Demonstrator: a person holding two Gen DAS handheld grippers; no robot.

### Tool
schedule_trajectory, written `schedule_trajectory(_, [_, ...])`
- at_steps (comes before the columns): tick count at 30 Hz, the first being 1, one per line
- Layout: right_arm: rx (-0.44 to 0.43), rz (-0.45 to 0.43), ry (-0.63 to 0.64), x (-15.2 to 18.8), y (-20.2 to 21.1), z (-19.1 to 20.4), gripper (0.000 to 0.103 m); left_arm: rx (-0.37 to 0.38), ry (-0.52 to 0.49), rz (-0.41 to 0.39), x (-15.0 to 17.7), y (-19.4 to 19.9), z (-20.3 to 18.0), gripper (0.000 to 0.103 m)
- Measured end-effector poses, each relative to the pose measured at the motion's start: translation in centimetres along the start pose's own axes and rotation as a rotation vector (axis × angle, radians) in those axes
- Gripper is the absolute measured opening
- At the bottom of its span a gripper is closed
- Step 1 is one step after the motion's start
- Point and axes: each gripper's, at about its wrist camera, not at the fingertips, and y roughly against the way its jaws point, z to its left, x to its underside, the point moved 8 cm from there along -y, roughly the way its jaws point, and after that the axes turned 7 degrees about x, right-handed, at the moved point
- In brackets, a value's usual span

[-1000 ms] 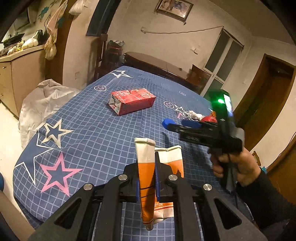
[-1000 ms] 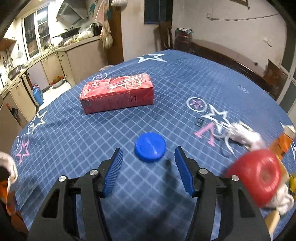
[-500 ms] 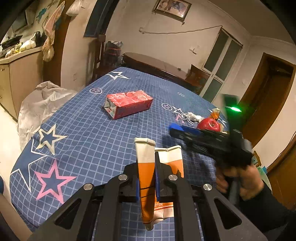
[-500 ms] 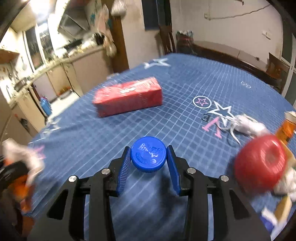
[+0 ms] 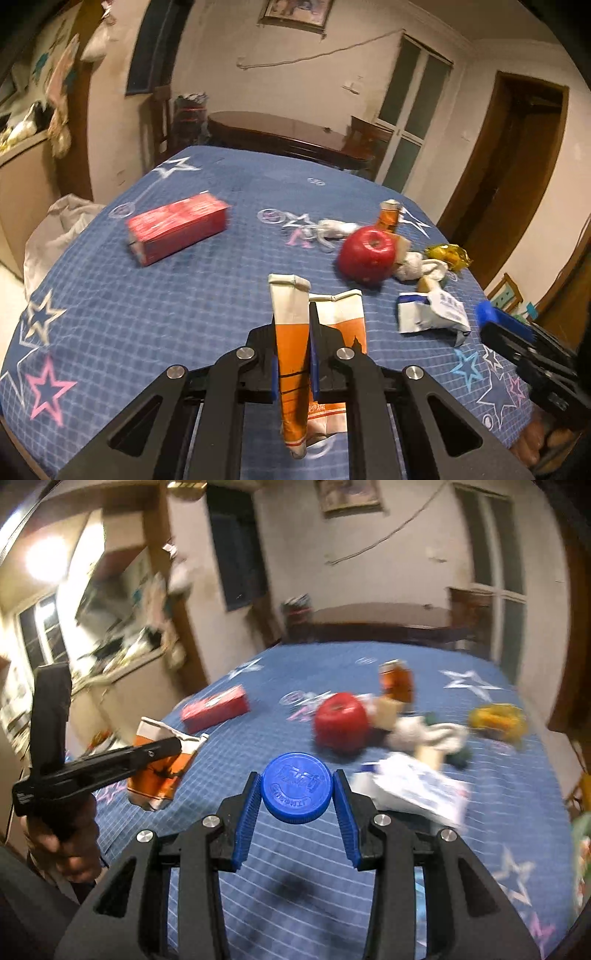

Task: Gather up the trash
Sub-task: 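Grasp the blue bottle cap with the right tool while the left tool holds the orange tube, then carry the tube and cap over the green bin and open both tools to drop them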

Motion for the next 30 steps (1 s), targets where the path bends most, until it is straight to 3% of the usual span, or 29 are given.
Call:
schedule_trajectory(8, [0.107, -0.069, -0.039, 0.9, 3.2, -4.3, 0.038, 0.021, -0.119, 0.014, -0.5, -3.5, -7.7, 0.013])
schedule_trajectory(18, [0.175, -0.099, -0.137, 2.5, 5.7, -9.8, 0.038, 0.017, -0.274, 0.015, -0.2, -6.7, -16.8, 0.013])
schedule_trajectory(30, [0.32, -0.149, -0.306, 5.1, 10.4, -19.3, 0.038, 0.122, -0.438, 0.042, 0.9, -10.4, -29.5, 0.013])
